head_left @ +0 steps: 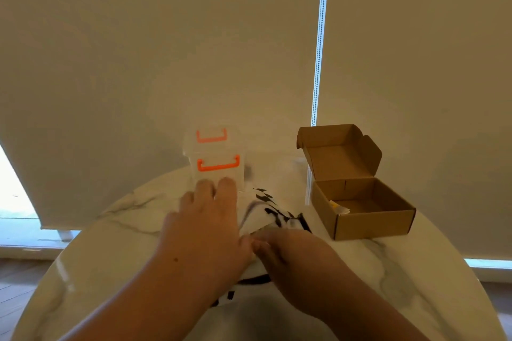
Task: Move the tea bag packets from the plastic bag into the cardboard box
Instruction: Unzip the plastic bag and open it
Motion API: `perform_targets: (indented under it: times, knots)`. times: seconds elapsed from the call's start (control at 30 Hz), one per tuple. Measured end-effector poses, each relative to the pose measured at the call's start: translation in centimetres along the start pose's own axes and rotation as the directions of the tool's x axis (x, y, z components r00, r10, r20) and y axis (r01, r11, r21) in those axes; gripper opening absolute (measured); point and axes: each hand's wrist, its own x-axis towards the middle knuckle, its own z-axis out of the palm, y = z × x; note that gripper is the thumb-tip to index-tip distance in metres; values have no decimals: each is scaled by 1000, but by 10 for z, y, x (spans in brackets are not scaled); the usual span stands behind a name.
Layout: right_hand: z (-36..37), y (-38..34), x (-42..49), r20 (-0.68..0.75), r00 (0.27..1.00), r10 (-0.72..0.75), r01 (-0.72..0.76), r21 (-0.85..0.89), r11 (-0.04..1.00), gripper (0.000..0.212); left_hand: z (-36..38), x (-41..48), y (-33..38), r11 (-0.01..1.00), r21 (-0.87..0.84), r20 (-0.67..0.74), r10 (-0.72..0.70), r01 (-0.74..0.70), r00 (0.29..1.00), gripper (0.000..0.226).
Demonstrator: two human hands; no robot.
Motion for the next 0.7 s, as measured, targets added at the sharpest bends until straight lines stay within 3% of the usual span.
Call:
perform_targets:
  times: [0.07,0.13,0.2,0.27,0.37,0.47,0.53,0.57,0.63,0.7]
  knots:
    - [0,2,6,12,1000,-3,2,63,998,28,6,-4,-7,992,-86,120,-77,88,990,31]
    - [5,4,16,221,974,55,-49,-34,998,45,12,0,-15,950,-278,162,-96,139,982,11]
    - [11,3,22,369,910,187,-142,-146,979,47,14,9,-22,893,-410,143,-138,185,980,11]
    - [14,5,23,439,853,282,-174,-271,947,37,12,16,-27,881,-438,84,-157,178,984,15]
    - [16,11,22,385,877,286,-176,-297,938,35,12,29,-36,892,-418,37,-173,172,984,14]
    - [16,14,22,309,918,247,-205,-162,965,40,10,32,-35,934,-319,26,-163,163,986,19]
    - [20,18,18,249,931,268,-257,-74,963,44,6,18,-23,967,-251,-76,-72,51,994,35]
    - [20,20,16,186,953,237,-237,-25,971,42,0,7,-11,949,-305,-170,29,-80,985,40]
    - [20,21,17,69,988,136,-139,52,989,21,-12,-15,12,818,-452,-242,270,-355,932,39]
    - [15,10,27,152,976,153,-159,23,987,24,-8,-28,25,729,-480,-208,445,-487,871,32]
